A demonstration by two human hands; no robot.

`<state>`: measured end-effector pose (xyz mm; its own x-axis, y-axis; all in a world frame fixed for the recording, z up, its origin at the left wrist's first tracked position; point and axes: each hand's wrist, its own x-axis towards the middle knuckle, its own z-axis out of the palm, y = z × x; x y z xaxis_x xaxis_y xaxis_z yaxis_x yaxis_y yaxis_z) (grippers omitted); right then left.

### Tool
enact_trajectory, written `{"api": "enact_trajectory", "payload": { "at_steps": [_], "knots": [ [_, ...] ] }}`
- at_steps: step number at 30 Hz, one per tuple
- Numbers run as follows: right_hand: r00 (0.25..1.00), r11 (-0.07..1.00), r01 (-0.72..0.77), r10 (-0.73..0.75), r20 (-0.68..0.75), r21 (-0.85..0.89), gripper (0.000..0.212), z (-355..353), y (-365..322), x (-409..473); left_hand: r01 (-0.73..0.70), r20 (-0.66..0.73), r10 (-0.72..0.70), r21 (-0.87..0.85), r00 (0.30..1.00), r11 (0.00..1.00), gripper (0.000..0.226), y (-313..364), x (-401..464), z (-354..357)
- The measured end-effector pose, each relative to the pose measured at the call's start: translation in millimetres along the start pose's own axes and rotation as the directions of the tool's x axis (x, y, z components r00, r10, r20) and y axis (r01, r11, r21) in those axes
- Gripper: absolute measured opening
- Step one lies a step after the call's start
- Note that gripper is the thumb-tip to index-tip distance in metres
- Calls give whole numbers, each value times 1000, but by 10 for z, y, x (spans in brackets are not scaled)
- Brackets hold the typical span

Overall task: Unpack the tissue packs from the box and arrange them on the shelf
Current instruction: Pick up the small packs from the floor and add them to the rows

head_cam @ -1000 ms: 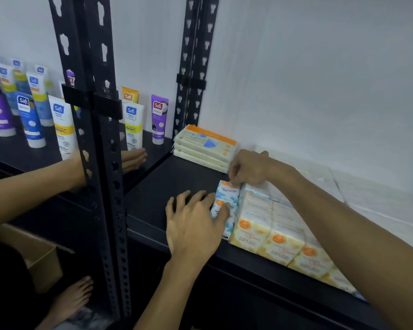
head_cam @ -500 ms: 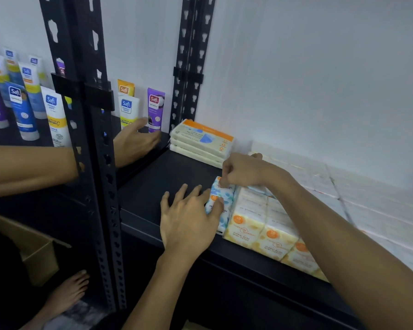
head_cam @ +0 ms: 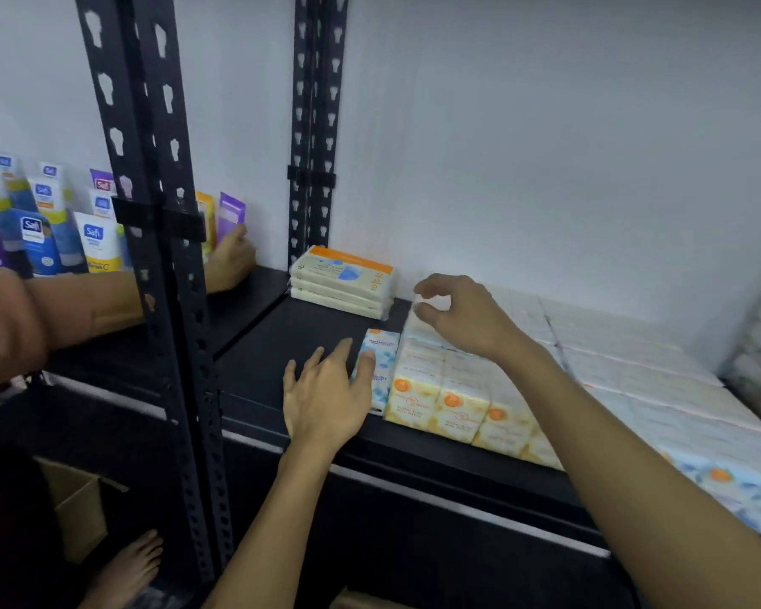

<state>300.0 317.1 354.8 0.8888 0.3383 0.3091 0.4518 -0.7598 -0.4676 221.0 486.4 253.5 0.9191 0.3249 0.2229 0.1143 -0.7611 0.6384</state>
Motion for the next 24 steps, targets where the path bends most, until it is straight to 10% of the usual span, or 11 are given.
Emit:
{"api": "enact_trajectory", "payload": {
  "at_steps": [8, 15, 24],
  "knots": [
    [972, 987, -160, 159, -174, 10, 32, -605, 434, -1300, -18, 3, 19, -199, 1000, 980, 60, 51, -65, -220],
    [868, 949, -314, 294, -399, 17, 35, -1105, 879, -2735, -418, -254, 390, -69, 885, 906, 55, 694, -900, -378],
    [624, 774, -633, 518, -585, 11, 37, -1221, 1380, -5014, -716, 115, 746, -218, 656, 664, 56, 1991, -2644, 687]
  ]
}}
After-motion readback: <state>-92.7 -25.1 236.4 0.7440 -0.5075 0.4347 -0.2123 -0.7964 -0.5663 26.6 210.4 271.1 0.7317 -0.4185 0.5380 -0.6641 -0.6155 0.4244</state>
